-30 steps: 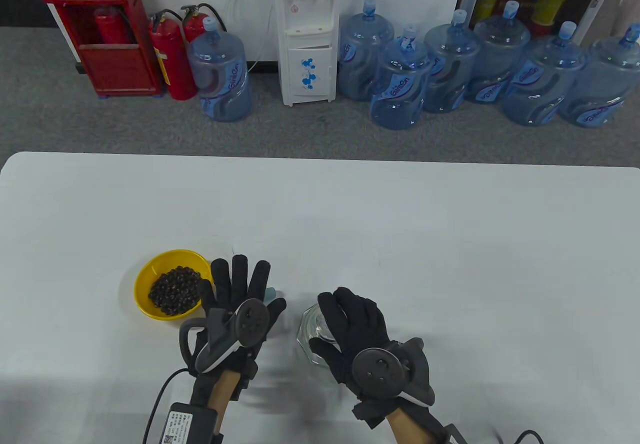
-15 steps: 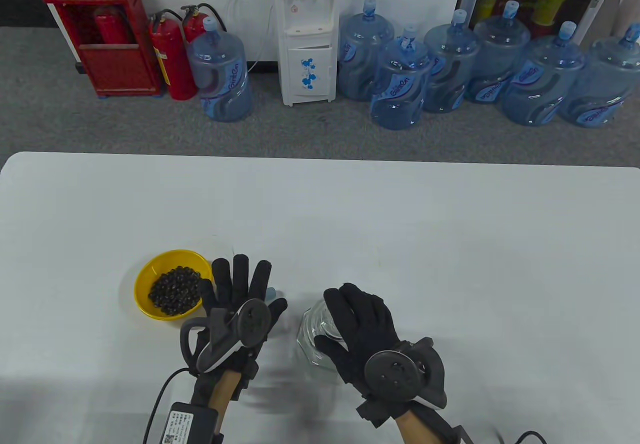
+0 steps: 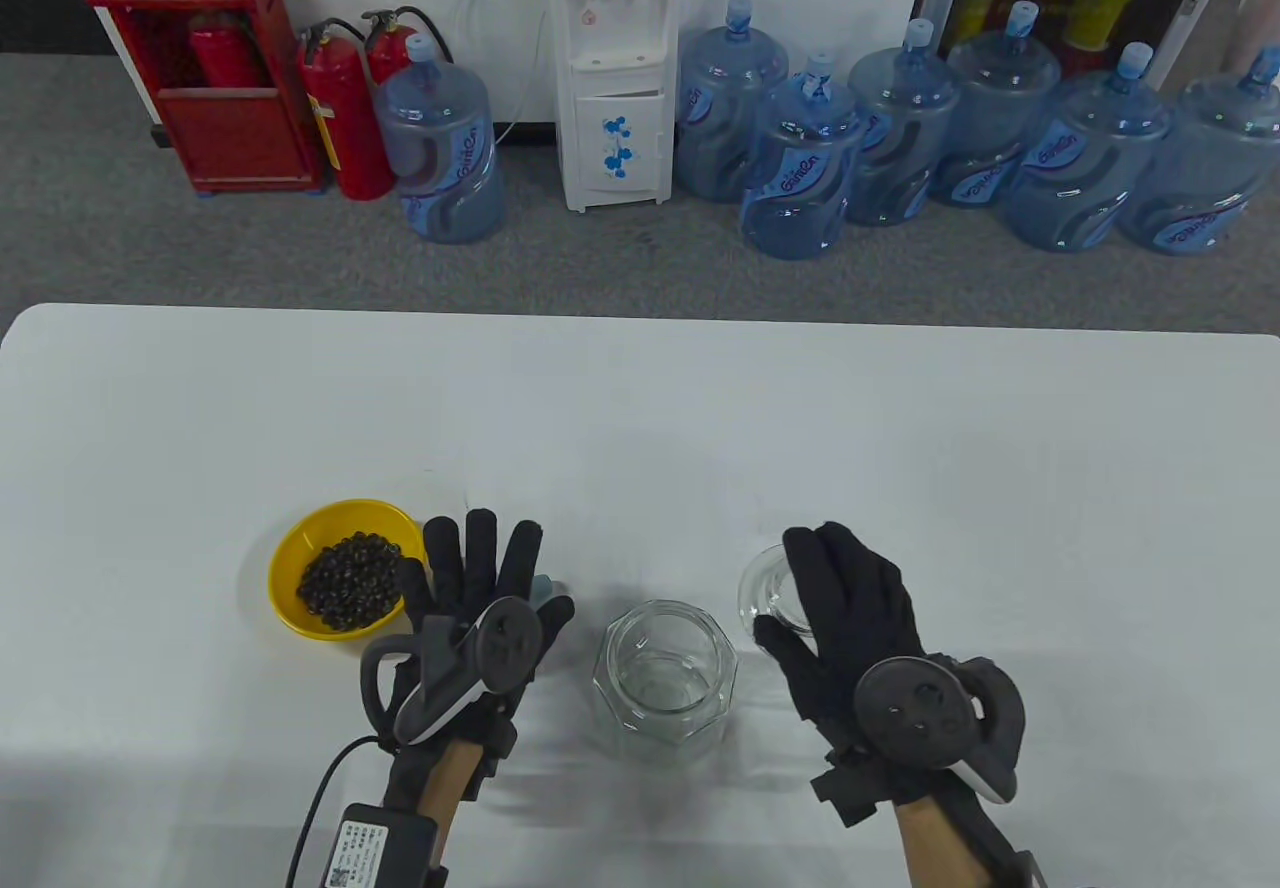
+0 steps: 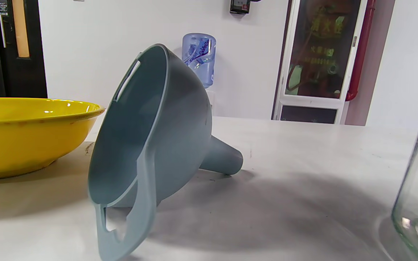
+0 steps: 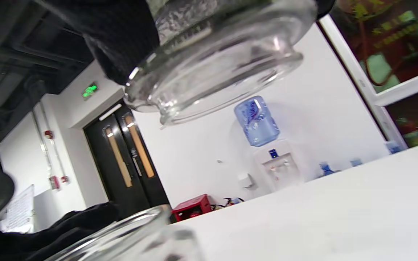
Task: Transfer coffee beans through funnel into glass jar
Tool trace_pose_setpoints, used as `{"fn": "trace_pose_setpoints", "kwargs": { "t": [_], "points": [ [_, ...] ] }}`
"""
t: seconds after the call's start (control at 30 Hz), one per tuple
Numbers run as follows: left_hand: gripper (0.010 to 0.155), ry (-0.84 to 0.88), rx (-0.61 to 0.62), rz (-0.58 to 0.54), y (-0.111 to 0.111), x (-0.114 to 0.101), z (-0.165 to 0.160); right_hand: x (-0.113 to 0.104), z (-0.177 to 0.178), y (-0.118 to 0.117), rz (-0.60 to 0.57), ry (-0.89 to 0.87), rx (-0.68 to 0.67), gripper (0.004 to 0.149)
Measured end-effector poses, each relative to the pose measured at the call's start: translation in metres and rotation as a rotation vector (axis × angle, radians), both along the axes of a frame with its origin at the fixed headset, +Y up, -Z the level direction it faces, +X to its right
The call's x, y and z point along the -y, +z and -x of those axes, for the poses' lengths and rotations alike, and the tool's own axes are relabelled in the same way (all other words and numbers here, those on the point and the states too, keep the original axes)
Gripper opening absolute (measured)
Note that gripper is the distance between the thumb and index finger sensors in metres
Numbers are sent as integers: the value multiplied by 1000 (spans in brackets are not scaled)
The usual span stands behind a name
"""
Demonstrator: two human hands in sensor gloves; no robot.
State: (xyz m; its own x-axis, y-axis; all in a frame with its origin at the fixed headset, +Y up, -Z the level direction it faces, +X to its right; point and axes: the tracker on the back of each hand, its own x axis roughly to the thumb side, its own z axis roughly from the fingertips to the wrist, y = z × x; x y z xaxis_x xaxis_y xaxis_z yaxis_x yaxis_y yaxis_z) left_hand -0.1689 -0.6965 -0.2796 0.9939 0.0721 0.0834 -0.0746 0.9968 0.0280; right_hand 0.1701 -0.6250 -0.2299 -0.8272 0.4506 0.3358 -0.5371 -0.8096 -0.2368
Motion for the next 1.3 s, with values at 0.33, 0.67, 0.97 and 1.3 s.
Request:
{"fn": "trace_pose_setpoints", "kwargs": {
  "t": [0.33, 0.67, 0.97, 1.3],
  "points": [
    [74, 3, -1, 2, -1, 1, 0, 13, -83, -14, 77, -5, 222, 77],
    [75, 0, -8, 14, -1, 2, 1, 36, -127, -20, 170, 44, 340, 77],
    [75, -2, -15, 22, -1, 2, 3, 64, -149, -27, 287, 147, 421, 79],
    [75, -5, -18, 29, -2, 2, 4, 102, -159, -32, 422, 192, 467, 81]
  ]
}}
